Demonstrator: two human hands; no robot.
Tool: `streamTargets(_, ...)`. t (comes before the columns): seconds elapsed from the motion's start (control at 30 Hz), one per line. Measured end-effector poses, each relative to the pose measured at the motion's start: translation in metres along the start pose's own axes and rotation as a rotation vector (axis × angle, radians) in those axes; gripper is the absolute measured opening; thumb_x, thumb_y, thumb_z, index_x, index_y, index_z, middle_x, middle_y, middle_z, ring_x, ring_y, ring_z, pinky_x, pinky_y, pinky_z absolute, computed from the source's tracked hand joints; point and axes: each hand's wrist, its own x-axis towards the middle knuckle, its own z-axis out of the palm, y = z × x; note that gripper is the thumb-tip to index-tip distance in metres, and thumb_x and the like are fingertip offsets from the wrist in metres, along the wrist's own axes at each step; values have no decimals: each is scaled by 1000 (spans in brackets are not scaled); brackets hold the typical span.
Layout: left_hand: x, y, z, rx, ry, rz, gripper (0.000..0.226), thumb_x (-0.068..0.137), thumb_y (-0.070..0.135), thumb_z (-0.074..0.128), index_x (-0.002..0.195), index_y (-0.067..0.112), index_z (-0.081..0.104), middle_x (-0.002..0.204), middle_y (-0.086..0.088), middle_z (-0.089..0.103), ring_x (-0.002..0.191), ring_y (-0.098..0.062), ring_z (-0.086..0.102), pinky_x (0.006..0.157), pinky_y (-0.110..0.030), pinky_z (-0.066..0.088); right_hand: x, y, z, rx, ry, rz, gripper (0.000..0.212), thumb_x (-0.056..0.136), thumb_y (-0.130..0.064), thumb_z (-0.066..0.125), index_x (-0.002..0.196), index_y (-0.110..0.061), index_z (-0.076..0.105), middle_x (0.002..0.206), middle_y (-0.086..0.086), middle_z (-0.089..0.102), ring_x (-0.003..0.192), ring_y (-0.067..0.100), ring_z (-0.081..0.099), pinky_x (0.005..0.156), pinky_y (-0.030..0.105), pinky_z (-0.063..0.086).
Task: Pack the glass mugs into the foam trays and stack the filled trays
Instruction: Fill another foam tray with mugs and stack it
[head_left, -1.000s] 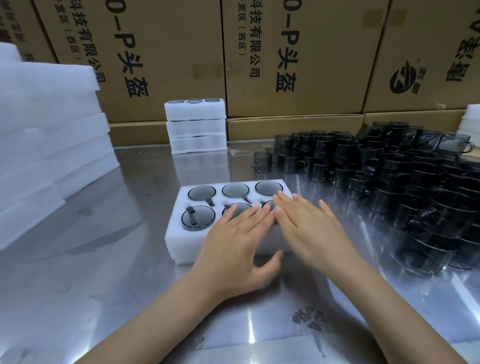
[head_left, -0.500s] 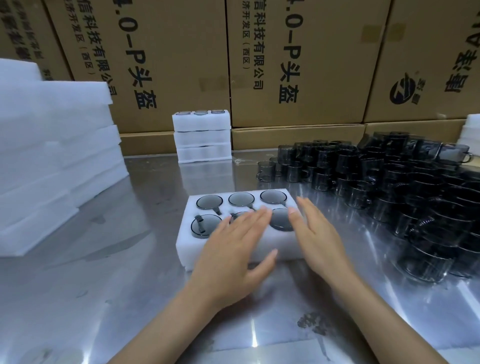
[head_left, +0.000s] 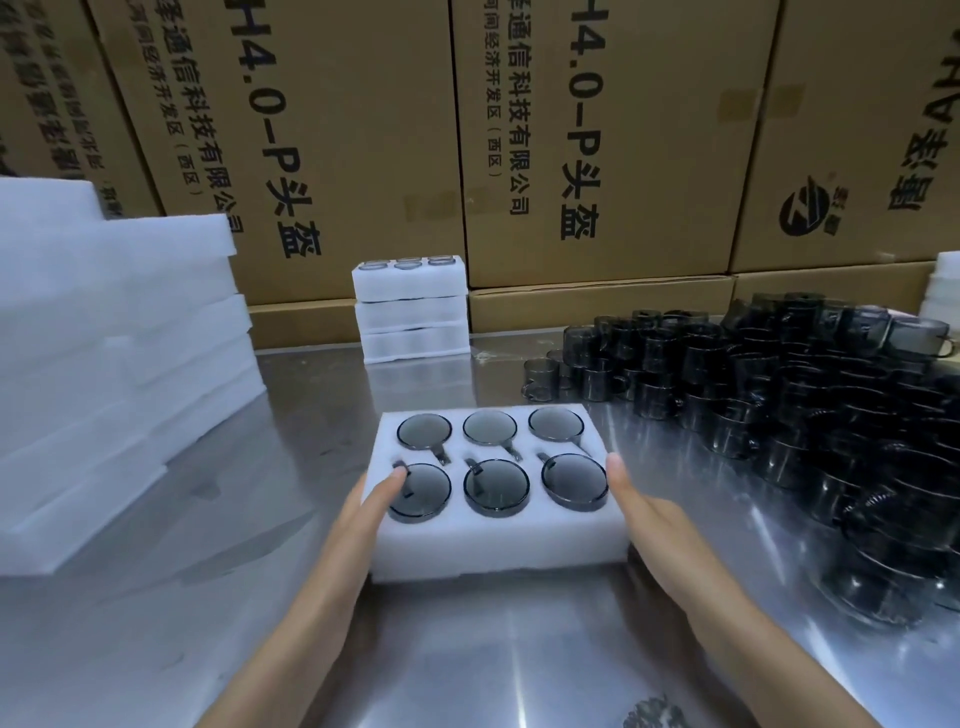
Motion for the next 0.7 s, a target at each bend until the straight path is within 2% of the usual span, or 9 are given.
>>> streamTargets(0.13, -5, 5, -6, -407, -215, 26, 40, 86, 33, 57, 126, 30, 58, 120, 0, 66, 108, -22, 64, 80, -44, 55, 3, -14, 6, 673, -188, -69, 66, 72, -67, 54, 120, -23, 65, 110, -3, 71, 100, 10, 67, 76, 24, 55)
streamTargets(0.23, 8, 7, 1, -577, -213, -58, 42, 85, 30, 57, 126, 20, 59, 119, -7, 66, 106, -28, 65, 69, -47, 57, 8, -24, 16, 1011, -237, -12, 62, 72, -56, 57, 118, -16, 64, 99, 2, 72, 87, 14, 70, 71, 29, 56)
streamTargets(0.3, 15, 8, 10, -583, -202, -50, 44, 82, 31, 58, 125, 21, 60, 120, -7, 66, 106, -28, 65, 74, -50, 57, 11, -28, 29, 1056, -307, 14, 58, 75, -49, 56, 120, -13, 61, 106, 8, 71, 95, 22, 69, 75, 34, 57)
streamTargets(0.37, 22, 8, 19, -557, -177, 21, 45, 79, 33, 60, 124, 27, 60, 118, -3, 67, 104, -24, 66, 72, -42, 58, 16, -33, 44, 1002, -349, 30, 57, 79, -43, 58, 127, -13, 57, 120, 14, 65, 112, 31, 61, 92, 45, 52)
streamTargets(0.43, 32, 10, 24, -532, -175, 111, 44, 79, 34, 60, 124, 31, 59, 118, 0, 67, 104, -20, 66, 68, -34, 57, 28, -42, 54, 975, -293, 63, 56, 77, -40, 62, 127, -15, 57, 119, 14, 66, 114, 33, 60, 100, 52, 45)
streamTargets(0.5, 46, 10, 26, -523, -188, 155, 41, 85, 36, 55, 126, 32, 58, 121, 1, 66, 109, -19, 64, 72, -32, 57, 45, -53, 60, 974, -205, 89, 53, 74, -37, 64, 122, -16, 60, 111, 10, 70, 103, 28, 66, 91, 48, 52)
streamTargets(0.6, 78, 9, 19, -518, -203, 184, 48, 95, 46, 32, 134, 27, 51, 128, 2, 62, 118, -17, 58, 86, -32, 52, 74, -72, 68, 1012, -118, 113, 42, 78, -30, 66, 118, -18, 60, 102, 7, 73, 91, 22, 71, 72, 36, 60)
streamTargets(0.67, 99, 6, 9, -305, -157, 209, 50, 98, 48, 20, 136, 28, 46, 134, 7, 56, 127, -11, 48, 97, -24, 42, 98, -85, 75, 1047, -102, 154, 38, 80, -29, 66, 116, -17, 60, 99, 8, 73, 90, 23, 70, 69, 36, 60)
streamTargets(0.7, 111, -1, 4, -74, -94, 234, 45, 100, 46, 19, 134, 32, 45, 138, 8, 52, 131, -8, 43, 98, -18, 37, 111, -92, 80, 1061, -97, 174, 38, 80, -29, 66, 115, -15, 60, 99, 9, 73, 90, 23, 70, 69, 36, 60)
